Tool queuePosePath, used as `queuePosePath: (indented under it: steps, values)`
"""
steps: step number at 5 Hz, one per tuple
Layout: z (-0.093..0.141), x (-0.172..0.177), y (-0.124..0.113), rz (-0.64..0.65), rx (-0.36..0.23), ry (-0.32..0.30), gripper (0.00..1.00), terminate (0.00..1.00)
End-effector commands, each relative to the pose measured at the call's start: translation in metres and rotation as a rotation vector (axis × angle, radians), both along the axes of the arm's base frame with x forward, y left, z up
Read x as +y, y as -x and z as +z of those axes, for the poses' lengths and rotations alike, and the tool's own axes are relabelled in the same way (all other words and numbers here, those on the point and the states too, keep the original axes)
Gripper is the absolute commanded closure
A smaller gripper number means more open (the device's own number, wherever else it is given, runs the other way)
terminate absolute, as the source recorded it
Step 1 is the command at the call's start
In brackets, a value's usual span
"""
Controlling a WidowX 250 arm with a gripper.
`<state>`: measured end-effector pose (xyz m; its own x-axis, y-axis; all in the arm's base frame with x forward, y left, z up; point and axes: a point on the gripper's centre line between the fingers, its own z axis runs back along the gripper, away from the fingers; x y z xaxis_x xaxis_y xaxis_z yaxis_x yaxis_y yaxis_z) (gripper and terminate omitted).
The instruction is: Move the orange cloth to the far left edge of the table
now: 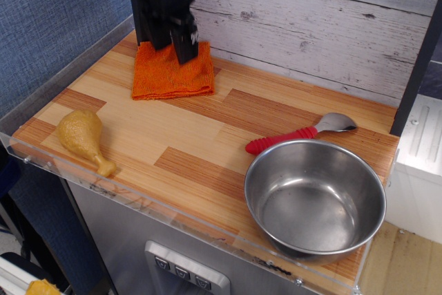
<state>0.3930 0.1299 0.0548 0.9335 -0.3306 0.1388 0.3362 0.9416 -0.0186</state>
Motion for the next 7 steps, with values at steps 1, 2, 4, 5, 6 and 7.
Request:
queuePosePath:
  steps: [1,2,4,5,6,7]
  values:
    - [0.082,-0.012,0.006,-0.024,-0.082,-0.005,0.00,0.00]
    - [0.108,-0.026,0.017,-0.049,-0.074,0.012,0.00,0.00]
    - [0.145,-0.061,0.040,-0.104,-0.100,0.018,0.00,0.00]
    - [0.145,-0.061,0.040,-0.104,-0.100,0.018,0.00,0.00]
    - [0.145,-0.061,0.040,-0.104,-0.100,0.018,0.00,0.00]
    - [0.145,-0.061,0.040,-0.104,-0.100,0.018,0.00,1.00]
